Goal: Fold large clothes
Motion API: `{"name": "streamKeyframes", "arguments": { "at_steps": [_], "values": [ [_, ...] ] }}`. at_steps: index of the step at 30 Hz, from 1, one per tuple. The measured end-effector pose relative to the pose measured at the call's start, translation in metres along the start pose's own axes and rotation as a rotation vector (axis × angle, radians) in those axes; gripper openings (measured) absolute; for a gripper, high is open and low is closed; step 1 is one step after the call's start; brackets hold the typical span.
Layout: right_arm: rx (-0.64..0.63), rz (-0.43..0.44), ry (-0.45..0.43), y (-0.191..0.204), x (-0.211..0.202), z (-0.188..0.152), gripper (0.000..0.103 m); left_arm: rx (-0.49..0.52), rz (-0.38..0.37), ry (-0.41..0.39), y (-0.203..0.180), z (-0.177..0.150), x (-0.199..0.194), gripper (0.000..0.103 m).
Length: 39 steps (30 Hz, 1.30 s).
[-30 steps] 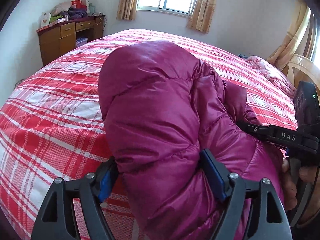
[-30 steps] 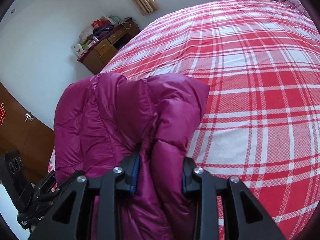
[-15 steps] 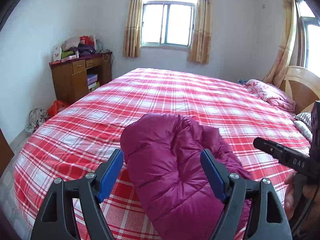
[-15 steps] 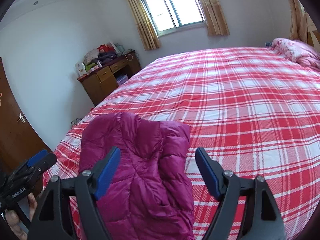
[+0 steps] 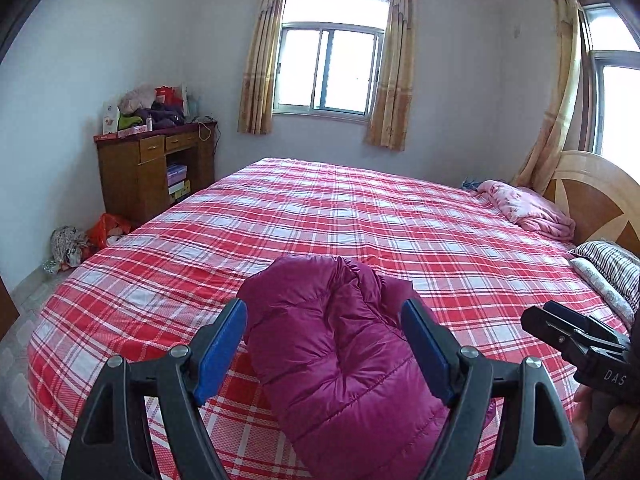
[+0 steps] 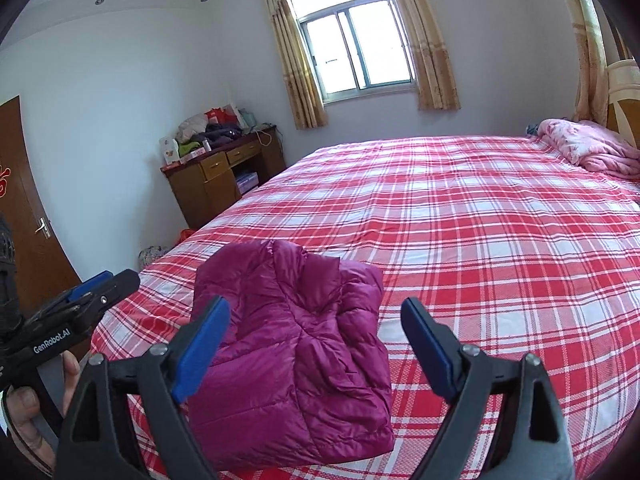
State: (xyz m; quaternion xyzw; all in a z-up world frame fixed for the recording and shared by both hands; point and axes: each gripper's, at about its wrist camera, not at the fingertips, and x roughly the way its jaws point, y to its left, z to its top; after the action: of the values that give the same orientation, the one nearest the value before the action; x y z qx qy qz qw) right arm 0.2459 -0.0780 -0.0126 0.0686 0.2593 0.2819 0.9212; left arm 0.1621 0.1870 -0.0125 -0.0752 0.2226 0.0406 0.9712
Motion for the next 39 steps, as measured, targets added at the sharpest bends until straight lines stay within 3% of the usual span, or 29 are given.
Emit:
{"name": "streamKeyframes", "arguments": {
  "at_steps": [15, 32, 39],
  "values": [
    [0.035, 0.0, -0.018, -0.008, -0.011, -0.002, 0.091, 0.011, -0.006, -0.014, -0.006, 0.0, -0.005, 0.08],
    [0.051, 0.0, -0.01, -0.012, -0.01, -0.006, 0.091, 0.016, 0.01, 0.021, -0.008, -0.002, 0.0, 0.08],
    [0.046, 0.003, -0.014, -0.012, -0.013, -0.005, 0.091, 0.023, 0.024, -0.007, -0.009, 0.0, -0.005, 0.08]
  ]
}}
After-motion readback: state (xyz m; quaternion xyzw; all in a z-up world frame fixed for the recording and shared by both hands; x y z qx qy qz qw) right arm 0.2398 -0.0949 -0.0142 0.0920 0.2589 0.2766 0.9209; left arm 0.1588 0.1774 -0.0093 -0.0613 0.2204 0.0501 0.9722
